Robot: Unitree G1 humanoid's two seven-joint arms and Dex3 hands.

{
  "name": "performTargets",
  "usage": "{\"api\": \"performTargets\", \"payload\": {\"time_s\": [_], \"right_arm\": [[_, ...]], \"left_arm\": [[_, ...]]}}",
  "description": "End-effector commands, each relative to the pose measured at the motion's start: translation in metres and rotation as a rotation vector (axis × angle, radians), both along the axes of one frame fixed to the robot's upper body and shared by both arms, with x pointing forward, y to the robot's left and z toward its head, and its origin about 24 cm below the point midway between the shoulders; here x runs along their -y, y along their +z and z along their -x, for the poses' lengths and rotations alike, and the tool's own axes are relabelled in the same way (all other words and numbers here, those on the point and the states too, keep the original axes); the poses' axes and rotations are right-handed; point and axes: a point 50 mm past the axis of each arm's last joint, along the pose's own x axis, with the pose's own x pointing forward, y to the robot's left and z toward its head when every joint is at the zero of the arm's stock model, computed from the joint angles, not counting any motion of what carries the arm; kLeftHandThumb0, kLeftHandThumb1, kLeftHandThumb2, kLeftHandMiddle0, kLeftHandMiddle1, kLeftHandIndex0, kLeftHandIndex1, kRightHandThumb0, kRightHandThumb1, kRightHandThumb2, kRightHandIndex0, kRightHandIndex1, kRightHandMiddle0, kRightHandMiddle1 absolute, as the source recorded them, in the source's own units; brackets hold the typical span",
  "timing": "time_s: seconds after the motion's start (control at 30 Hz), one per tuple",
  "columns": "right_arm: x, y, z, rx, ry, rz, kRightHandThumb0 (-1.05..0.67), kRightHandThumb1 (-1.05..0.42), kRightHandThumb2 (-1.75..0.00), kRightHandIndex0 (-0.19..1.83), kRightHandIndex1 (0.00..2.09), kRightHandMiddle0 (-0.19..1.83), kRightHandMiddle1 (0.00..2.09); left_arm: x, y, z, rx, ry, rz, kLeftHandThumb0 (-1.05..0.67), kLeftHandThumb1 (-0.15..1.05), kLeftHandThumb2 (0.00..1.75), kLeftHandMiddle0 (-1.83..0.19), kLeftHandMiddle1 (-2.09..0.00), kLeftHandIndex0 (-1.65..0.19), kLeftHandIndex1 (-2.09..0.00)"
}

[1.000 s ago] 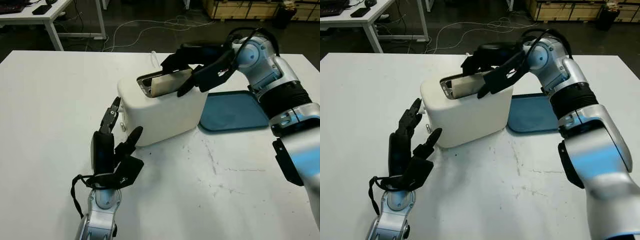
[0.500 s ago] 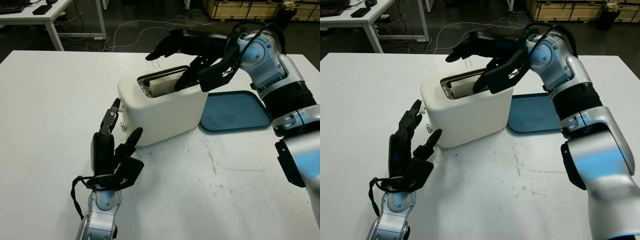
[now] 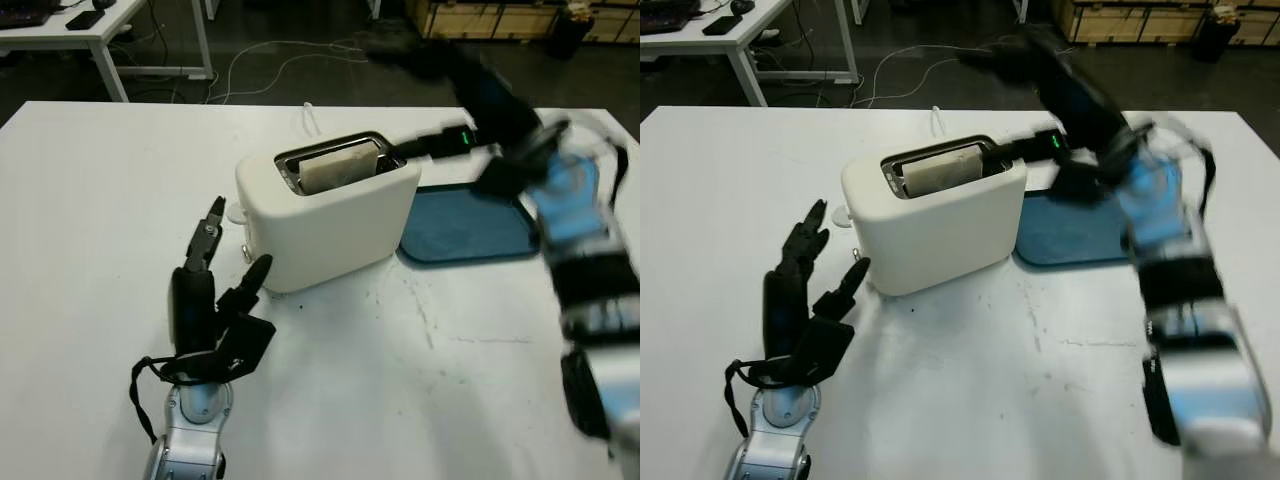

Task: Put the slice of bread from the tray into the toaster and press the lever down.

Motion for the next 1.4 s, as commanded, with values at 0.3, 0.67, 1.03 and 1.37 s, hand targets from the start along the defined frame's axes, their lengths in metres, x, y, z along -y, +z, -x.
{"api": "performTargets", "payload": {"time_s": [0.3, 0.67, 1.03, 1.37], "right_arm": [[0.027, -0.088, 0.069, -0.176, -0.28, -0.549, -0.29, -0.88, -0.01, 0.57, 0.22, 0.57, 0.03], [0.028, -0.102, 0.072, -0.246, -0.349, -0.604, -0.33, -0.89, 0.0, 0.71, 0.09, 0.64, 0.02], [0.028, -0.093, 0.065, -0.201, -0.357, -0.506, -0.29, -0.88, 0.0, 0.77, 0.05, 0.68, 0.01], [0.006, -0.088, 0.059, -0.194, -0.257, -0.448, -0.29, -0.88, -0.01, 0.79, 0.03, 0.73, 0.02]], "left_arm": [[-0.023, 0.023, -0.004, 0.11, 0.037, -0.165, -0.53, 0.91, 0.08, -0.42, -0.27, -0.41, -0.04], [-0.065, 0.06, -0.014, 0.308, 0.108, -0.611, -0.31, 0.68, 0.0, -0.89, -0.37, -0.84, -0.15], [-0.074, 0.08, -0.032, 0.357, -0.031, -0.824, -0.19, 0.63, 0.0, -1.17, -0.28, -1.13, -0.11], [-0.07, 0.095, -0.042, 0.441, -0.116, -0.965, -0.2, 0.6, 0.0, -1.27, -0.29, -1.22, -0.1]]}}
